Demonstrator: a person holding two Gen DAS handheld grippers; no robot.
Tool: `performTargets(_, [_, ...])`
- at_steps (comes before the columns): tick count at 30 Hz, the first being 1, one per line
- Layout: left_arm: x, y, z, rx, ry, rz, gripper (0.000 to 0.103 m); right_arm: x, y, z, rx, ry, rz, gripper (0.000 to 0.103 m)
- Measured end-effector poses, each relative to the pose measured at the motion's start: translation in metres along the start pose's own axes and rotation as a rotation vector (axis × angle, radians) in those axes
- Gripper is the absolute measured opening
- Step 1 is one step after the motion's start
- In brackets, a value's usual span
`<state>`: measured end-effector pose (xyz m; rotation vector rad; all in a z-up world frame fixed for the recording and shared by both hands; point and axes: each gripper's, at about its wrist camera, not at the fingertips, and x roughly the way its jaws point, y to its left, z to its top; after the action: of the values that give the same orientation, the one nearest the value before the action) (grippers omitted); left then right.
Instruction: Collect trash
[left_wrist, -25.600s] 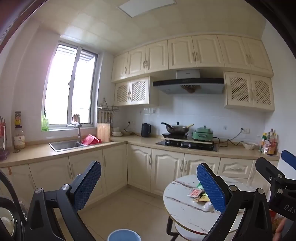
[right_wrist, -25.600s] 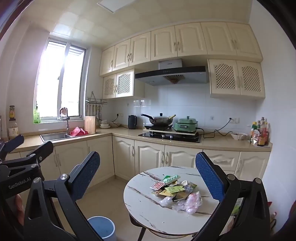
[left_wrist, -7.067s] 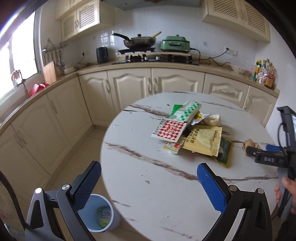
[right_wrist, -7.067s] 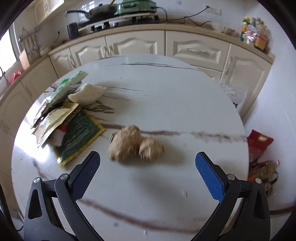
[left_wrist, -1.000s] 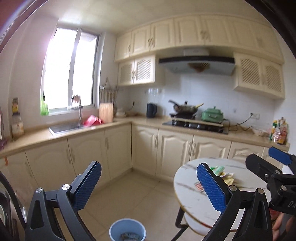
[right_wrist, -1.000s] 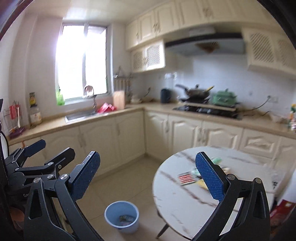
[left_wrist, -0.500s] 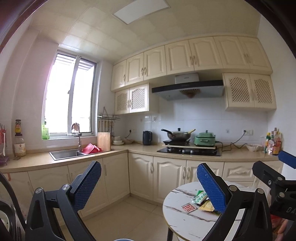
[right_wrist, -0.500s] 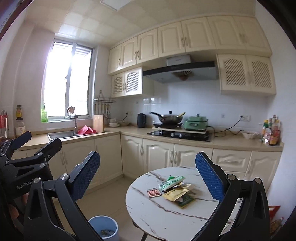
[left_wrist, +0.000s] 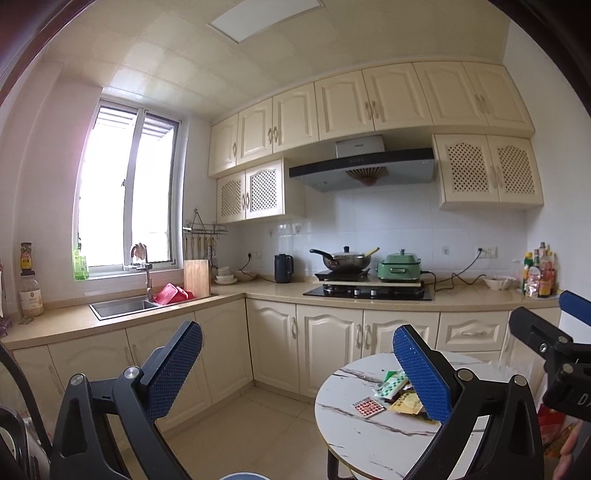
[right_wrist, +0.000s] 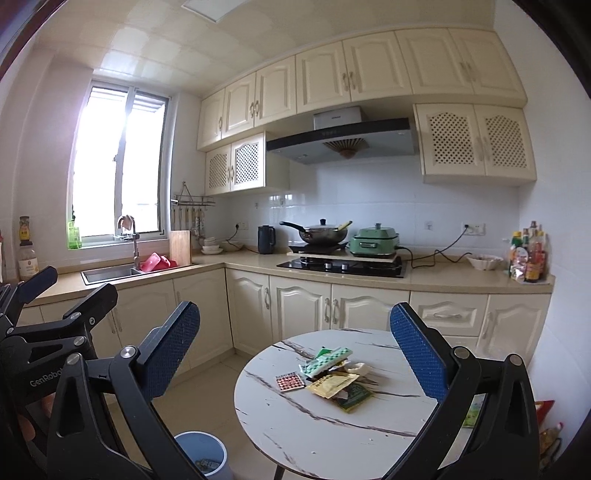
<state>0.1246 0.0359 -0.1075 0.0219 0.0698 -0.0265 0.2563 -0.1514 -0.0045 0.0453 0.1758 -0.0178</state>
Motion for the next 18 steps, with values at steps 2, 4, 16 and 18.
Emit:
performTargets(2, [0.012, 0.0, 0.002, 0.005, 0.013, -0.001, 0.102, 0.004, -0.005, -0.002, 0.006, 0.007, -0.008, 0.103])
performTargets(4, [0.027, -0.002, -0.001, 0.01, 0.04, 0.003, 0.102, 0.011, -0.013, -0.006, 0.012, 0.017, -0.019, 0.103])
performTargets(16, [0.177, -0.032, -0.02, -0.001, 0.356, -0.078, 0.102, 0.101, -0.092, -0.071, 0.099, 0.249, -0.153, 0.103])
performTargets(18, [0.202, -0.039, -0.021, 0.0, 0.404, -0.104, 0.102, 0.118, -0.107, -0.085, 0.114, 0.297, -0.176, 0.103])
